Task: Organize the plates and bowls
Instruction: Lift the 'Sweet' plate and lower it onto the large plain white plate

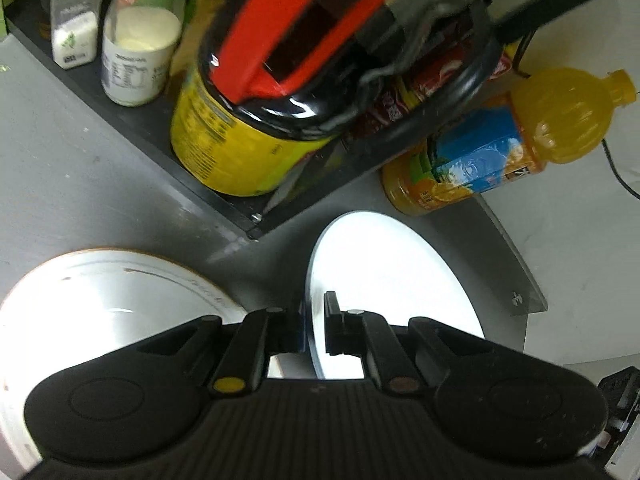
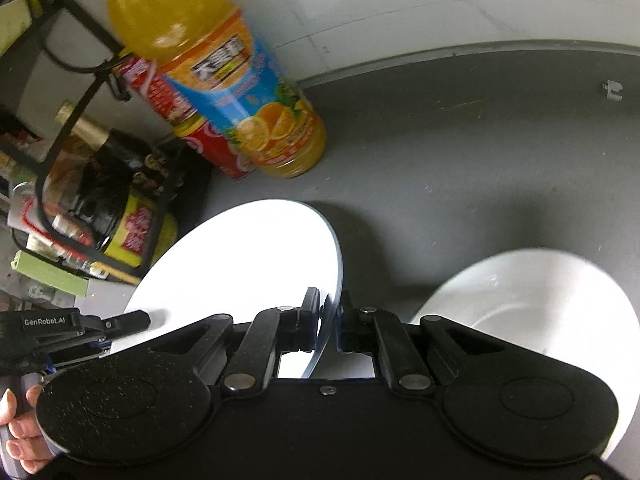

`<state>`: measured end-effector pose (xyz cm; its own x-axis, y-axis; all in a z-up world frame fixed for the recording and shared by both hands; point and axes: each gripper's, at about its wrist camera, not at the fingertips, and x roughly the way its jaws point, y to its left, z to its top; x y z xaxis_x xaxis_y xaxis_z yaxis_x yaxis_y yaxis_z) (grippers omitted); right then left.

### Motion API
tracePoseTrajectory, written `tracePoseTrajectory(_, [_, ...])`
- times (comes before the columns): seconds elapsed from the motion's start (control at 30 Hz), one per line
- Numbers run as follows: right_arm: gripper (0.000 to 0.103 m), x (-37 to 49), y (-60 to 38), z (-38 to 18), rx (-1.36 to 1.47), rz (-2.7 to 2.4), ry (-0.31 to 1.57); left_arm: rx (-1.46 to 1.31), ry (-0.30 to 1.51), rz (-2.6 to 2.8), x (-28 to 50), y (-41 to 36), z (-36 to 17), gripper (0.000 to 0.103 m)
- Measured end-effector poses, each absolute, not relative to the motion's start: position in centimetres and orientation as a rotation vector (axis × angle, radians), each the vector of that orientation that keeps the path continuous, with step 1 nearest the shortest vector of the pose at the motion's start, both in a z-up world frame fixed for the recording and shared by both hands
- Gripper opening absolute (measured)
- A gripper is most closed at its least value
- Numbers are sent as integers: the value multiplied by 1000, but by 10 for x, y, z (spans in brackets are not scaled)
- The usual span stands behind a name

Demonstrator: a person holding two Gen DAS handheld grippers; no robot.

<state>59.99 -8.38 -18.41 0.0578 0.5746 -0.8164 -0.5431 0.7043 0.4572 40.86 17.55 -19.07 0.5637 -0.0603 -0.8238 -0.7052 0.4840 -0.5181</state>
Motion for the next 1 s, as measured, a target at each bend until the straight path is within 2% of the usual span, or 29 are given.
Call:
tracePoseTrajectory(0.4, [9,537,-78,-165,42,825,1231,-989,902,435,351,188,-175,6])
tracePoseTrajectory(1.0, [9,465,-72,-158,18,823,1224,-1004,916,431,281,198,-183,6])
